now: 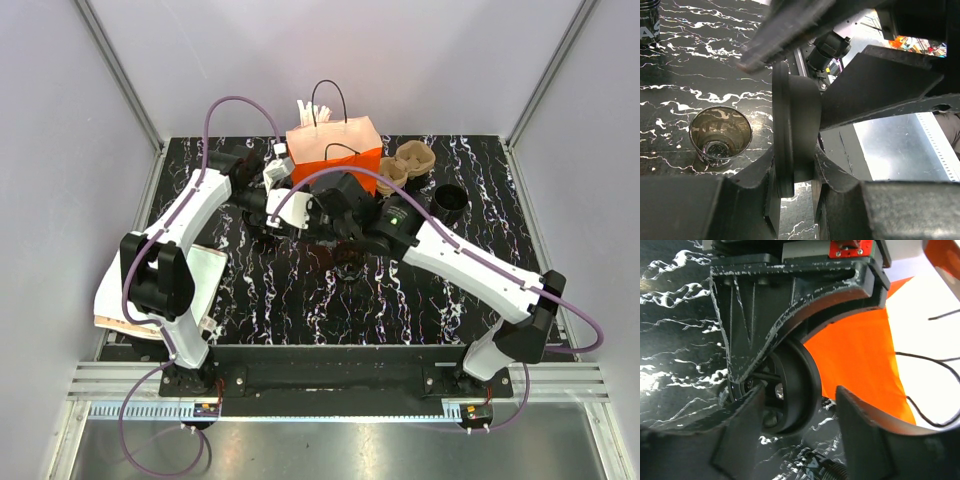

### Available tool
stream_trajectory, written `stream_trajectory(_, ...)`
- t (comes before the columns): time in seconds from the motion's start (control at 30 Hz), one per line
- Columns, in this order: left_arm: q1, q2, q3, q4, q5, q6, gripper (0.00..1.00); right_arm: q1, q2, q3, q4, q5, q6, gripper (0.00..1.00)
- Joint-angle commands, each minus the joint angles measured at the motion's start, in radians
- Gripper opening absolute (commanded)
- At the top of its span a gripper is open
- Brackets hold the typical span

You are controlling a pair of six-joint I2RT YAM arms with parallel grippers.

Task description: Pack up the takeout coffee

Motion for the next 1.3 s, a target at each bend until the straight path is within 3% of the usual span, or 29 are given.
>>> stream_trajectory(0.0, 0.007, -0.010, 0.031, -0.205, 0.223, 0.002, 0.11, 0.015, -0.009, 0.041, 0.056, 0.126, -0.056, 0.60)
stream_trajectory(0.27, 0.010, 0.006, 0.034, -0.205, 0.225, 0.002, 0.11, 0.052, -0.002, 0.047, 0.064, 0.182, -0.091, 0.42)
stream_trajectory(0.77, 0.011, 0.002, 0.034, -0.205, 0.225, -0.001, 0.11, 0.104, 0.033, -0.019, 0.148, 0.292, -0.166, 0.38)
stream_trajectory(0.93, 0.013, -0.004, 0.031, -0.205, 0.225, 0.001, 0.13, 0.106, 0.038, -0.030, 0.163, 0.314, -0.180, 0.18)
stream_trajectory(1.03, 0.014, -0.007, 0.031, -0.205, 0.225, 0.002, 0.25, 0.106, 0.032, -0.038, 0.163, 0.315, -0.181, 0.11)
stream_trajectory(1.1, 0.019, -0.012, 0.030, -0.205, 0.227, 0.002, 0.39, 0.108, 0.023, -0.042, 0.162, 0.312, -0.175, 0.08)
stream_trajectory(1.27, 0.034, -0.021, 0.028, -0.205, 0.227, 0.004, 0.54, 0.108, -0.002, -0.051, 0.128, 0.277, -0.148, 0.03)
